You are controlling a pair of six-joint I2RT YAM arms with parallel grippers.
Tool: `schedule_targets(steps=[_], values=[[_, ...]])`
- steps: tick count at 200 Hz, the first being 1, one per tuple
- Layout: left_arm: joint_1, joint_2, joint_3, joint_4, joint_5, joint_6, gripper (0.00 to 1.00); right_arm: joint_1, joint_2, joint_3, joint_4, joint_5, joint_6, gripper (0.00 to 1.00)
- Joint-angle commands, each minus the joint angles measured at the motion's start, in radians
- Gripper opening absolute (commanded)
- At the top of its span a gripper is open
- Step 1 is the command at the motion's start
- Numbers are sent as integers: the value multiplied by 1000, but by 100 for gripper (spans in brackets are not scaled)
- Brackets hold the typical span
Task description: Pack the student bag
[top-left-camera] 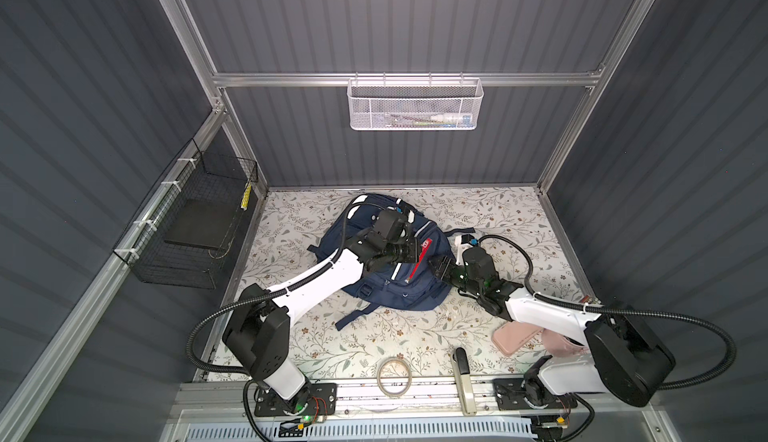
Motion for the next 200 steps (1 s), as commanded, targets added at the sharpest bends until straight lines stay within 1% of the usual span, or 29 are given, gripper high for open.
schedule_targets(steps=[1, 14, 27, 35, 57, 77, 93, 110, 113, 115, 118, 119, 121, 123, 125, 126, 129, 130, 151, 162, 175, 188, 195, 200], values=[[-1, -16, -2, 49, 34, -28, 0, 6, 61, 26, 34, -100, -77, 39], [-1, 4, 15, 29, 46, -17, 0, 11, 104, 49, 66, -88, -62, 19], [-1, 21, 11, 26, 61, -21, 0, 12, 146, 61, 140, -89, -52, 14], [0, 25, 4, 37, 77, -25, 0, 15, 169, 74, 176, -89, -46, 14], [-1, 31, -2, 33, 105, -32, 0, 16, 235, 140, 176, -86, -30, 13], [0, 29, -47, 87, 137, -74, 0, 21, 277, 191, 185, -96, -27, 13], [-1, 20, -76, 124, 152, -103, 0, 22, 296, 245, 140, -113, -43, 14], [-1, 9, -78, 118, 147, -109, 0, 18, 288, 273, 64, -110, -58, 18], [0, 5, -78, 117, 143, -108, 2, 18, 281, 273, 44, -104, -58, 18], [-1, 3, -78, 116, 139, -109, 7, 17, 276, 269, 32, -97, -58, 19], [-1, -3, -81, 117, 135, -109, 10, 16, 265, 263, 17, -85, -58, 19], [-1, -4, -81, 117, 134, -110, 15, 17, 261, 260, 11, -81, -58, 20], [-1, -8, -81, 118, 131, -111, 16, 18, 252, 254, 3, -74, -57, 20], [0, -11, -81, 118, 128, -111, 22, 18, 244, 245, -6, -66, -55, 21], [0, -15, -80, 117, 126, -111, 23, 18, 234, 237, -14, -58, -54, 21], [-1, -17, -80, 117, 124, -111, 27, 18, 231, 232, -18, -53, -53, 22], [0, -21, -79, 114, 121, -111, 29, 18, 213, 218, -32, -42, -49, 23], [0, -23, -79, 113, 119, -111, 32, 18, 206, 212, -36, -38, -48, 23], [3, -57, -76, 89, 98, -106, 62, 18, 59, 110, -159, 59, -30, 35], [7, -81, -81, 72, 88, -105, 76, 18, -27, 54, -215, 100, -26, 38], [18, -118, -94, 58, 79, -113, 88, 17, -129, 10, -300, 141, -30, 41], [35, -166, -127, 58, 73, -131, 99, 22, -215, -20, -366, 156, -49, 42], [47, -195, -147, 57, 71, -137, 100, 31, -254, -28, -381, 159, -76, 44], [56, -213, -162, 51, 67, -140, 100, 49, -264, -25, -388, 164, -121, 46]])
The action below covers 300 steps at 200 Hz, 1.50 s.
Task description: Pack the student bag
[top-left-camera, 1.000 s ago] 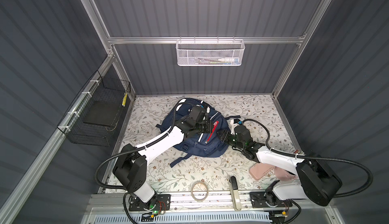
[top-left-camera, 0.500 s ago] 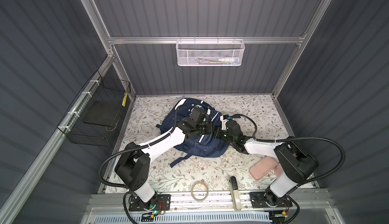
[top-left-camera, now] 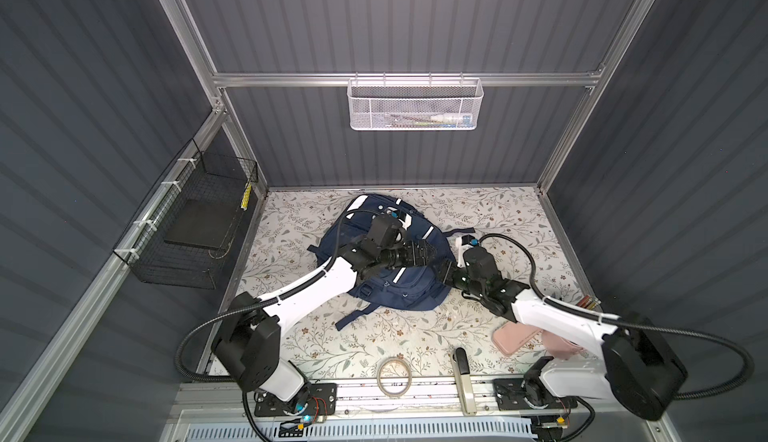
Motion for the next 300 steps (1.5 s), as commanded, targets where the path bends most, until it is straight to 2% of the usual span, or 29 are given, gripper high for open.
schedule_targets(steps=[1, 8, 24, 32, 41, 49, 60, 68, 92, 106, 126, 158, 181, 195, 204, 217, 229, 260, 273, 286, 300], values=[[38, -95, -59, -36, -11, -18, 100, 35, -99, -21, -145, 80, -91, 46], [53, -122, -77, -50, -20, -20, 100, 81, -133, 6, -187, 136, -160, 50], [92, -189, -146, -61, -49, -30, 100, 196, -156, 71, -282, 352, -300, 59], [110, -223, -190, -52, -63, -44, 99, 203, -161, 80, -276, 359, -322, 65], [129, -252, -238, -31, -65, -61, 99, 188, -156, 86, -275, 338, -284, 76], [143, -266, -272, -20, -71, -69, 99, 171, -138, 87, -269, 281, -238, 75], [158, -274, -312, 5, -71, -86, 99, 160, -98, 100, -232, 147, -232, 76], [168, -270, -337, 32, -62, -100, 98, 187, -35, 126, -229, 122, -208, 75], [182, -245, -387, 113, -55, -137, 95, 384, 74, 178, -172, 304, -164, 75], [183, -228, -404, 129, -83, -154, 95, 453, 168, 233, -179, 359, -119, 73], [183, -195, -448, 227, -83, -187, 91, 512, 289, 302, -165, 372, -74, 72], [184, -117, -433, 289, -20, -190, 74, 559, 446, 438, -198, 457, -53, 70], [183, -134, -450, 295, -37, -207, 60, 544, 520, 509, -219, 528, -47, 65], [183, -145, -450, 279, -41, -206, 53, 520, 557, 548, -247, 545, -36, 58], [183, -146, -450, 277, -36, -208, 44, 510, 580, 566, -262, 556, -35, 53], [183, -144, -448, 277, -35, -210, 25, 507, 604, 587, -282, 577, -33, 47], [185, -139, -437, 263, -33, -206, 16, 507, 618, 587, -284, 578, -26, 43], [187, -137, -416, 234, -36, -192, 14, 504, 633, 609, -330, 611, -17, 31], [190, -146, -415, 225, -35, -190, 11, 494, 620, 594, -331, 610, -16, 19], [191, -159, -414, 217, -36, -187, 11, 489, 606, 579, -322, 612, -31, 4], [194, -175, -413, 198, -45, -181, 10, 488, 590, 578, -326, 593, -63, 0]])
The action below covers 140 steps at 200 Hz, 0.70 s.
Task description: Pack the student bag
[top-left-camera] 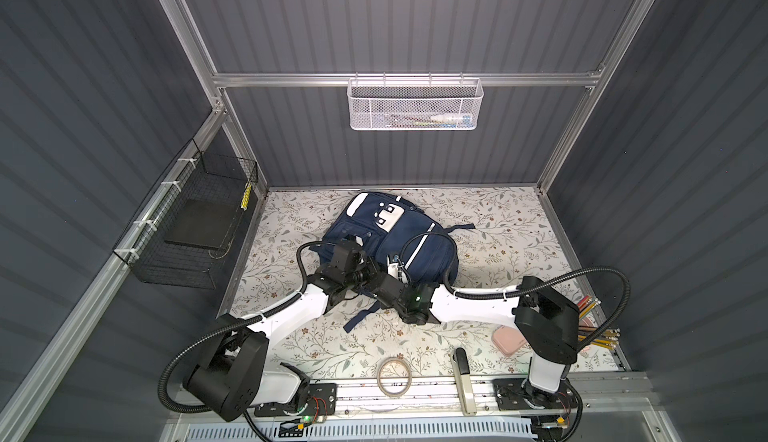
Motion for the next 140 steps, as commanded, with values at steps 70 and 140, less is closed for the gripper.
schedule_targets(steps=[70, 140], values=[[36, -50, 15, -80, -27, 56, 2, -45, -156, -78, -101, -111, -100, 0], [54, -52, -2, -78, -17, 58, 0, -162, -295, -194, -176, -188, -229, 0]])
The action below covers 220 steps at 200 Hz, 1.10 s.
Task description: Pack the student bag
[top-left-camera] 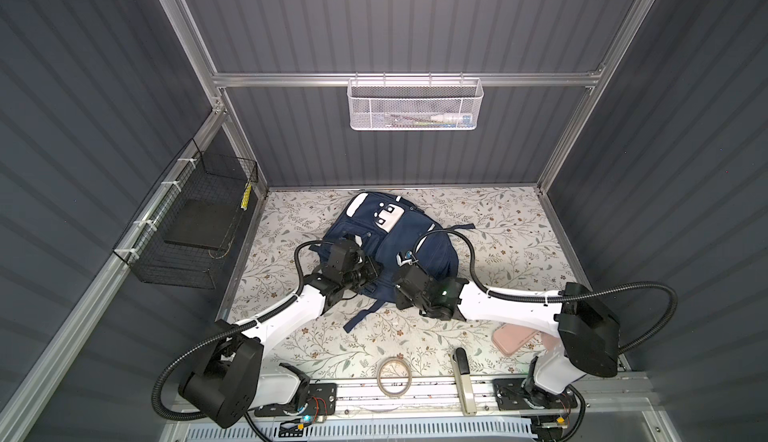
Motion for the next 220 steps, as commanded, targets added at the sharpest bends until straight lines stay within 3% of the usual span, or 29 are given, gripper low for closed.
schedule_targets(steps=[1, 34, 52, 72, 81, 98, 110, 144, 157, 189, 220], values=[[31, -21, -5, -52, -44, 42, 0, -77, -64, -61, -131, 36, -72, 0], [31, -17, -11, -46, -31, 35, 0, -172, -139, -115, -134, 16, -150, 1], [31, -16, -22, -27, -19, 19, 0, -235, -166, -124, -117, -56, -183, 5], [31, 0, -36, 21, 23, -8, 0, -200, -196, -136, -41, -148, -208, 11], [31, 11, -38, 47, 43, -24, 0, -165, -214, -152, 7, -151, -175, 19], [30, 16, -43, 91, 71, -53, 0, -127, -211, -177, 104, -226, -43, 47], [30, 4, -33, 89, 76, -55, 0, -86, -177, -167, 144, -216, 15, 54], [30, -44, 27, -18, 50, -2, 0, -4, -10, -24, 73, -90, -47, 55], [30, -54, 30, -25, 52, -1, 0, 6, 44, 26, 56, -94, -59, 55], [30, -69, 14, -26, 49, -7, 0, 5, 103, 31, 69, -37, 58, 55], [30, -76, 6, -29, 54, -12, 0, 5, 163, 59, 73, 39, 94, 50]])
